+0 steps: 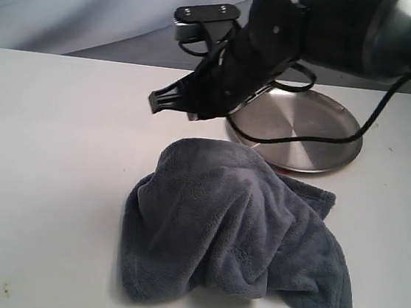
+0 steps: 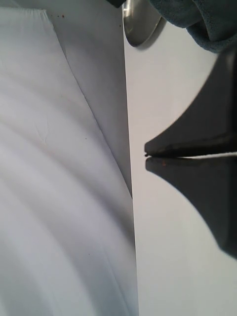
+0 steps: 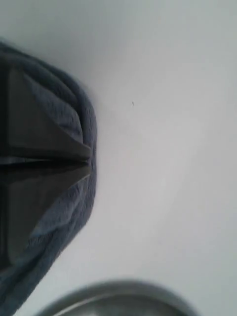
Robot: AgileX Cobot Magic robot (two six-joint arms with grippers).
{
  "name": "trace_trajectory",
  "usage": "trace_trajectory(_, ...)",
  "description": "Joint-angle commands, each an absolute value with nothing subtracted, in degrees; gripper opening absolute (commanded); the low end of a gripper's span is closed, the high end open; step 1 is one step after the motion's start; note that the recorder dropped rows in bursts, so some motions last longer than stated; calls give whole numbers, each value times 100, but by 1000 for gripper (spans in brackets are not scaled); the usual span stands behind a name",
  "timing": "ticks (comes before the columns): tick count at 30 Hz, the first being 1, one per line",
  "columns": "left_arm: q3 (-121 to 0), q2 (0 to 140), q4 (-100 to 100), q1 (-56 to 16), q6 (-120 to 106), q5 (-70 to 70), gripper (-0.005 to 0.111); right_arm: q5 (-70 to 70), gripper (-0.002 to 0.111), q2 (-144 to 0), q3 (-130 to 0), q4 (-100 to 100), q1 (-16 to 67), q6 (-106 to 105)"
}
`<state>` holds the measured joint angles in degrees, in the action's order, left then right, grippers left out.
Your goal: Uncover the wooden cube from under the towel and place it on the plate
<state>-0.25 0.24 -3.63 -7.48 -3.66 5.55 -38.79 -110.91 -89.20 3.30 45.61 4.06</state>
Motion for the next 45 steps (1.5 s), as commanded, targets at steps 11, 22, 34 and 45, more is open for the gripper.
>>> trace_trajectory(11, 0, 0, -377, -736, -354, 494, 0, -4409, 0, -10957, -8614, 390, 6268, 335)
trace_trajectory(22, 0, 0, -377, -736, -354, 494, 0, -3199, 0, -9828, -6315, 500, 6356, 751)
trace_trajectory(34, 0, 0, -377, -736, -354, 494, 0, -2651, 0, -8706, -4715, 356, 4911, 923)
trace_trajectory(45, 0, 0, -377, -736, -354, 494, 0, -2194, 0, -8651, -4742, 254, 3321, 923)
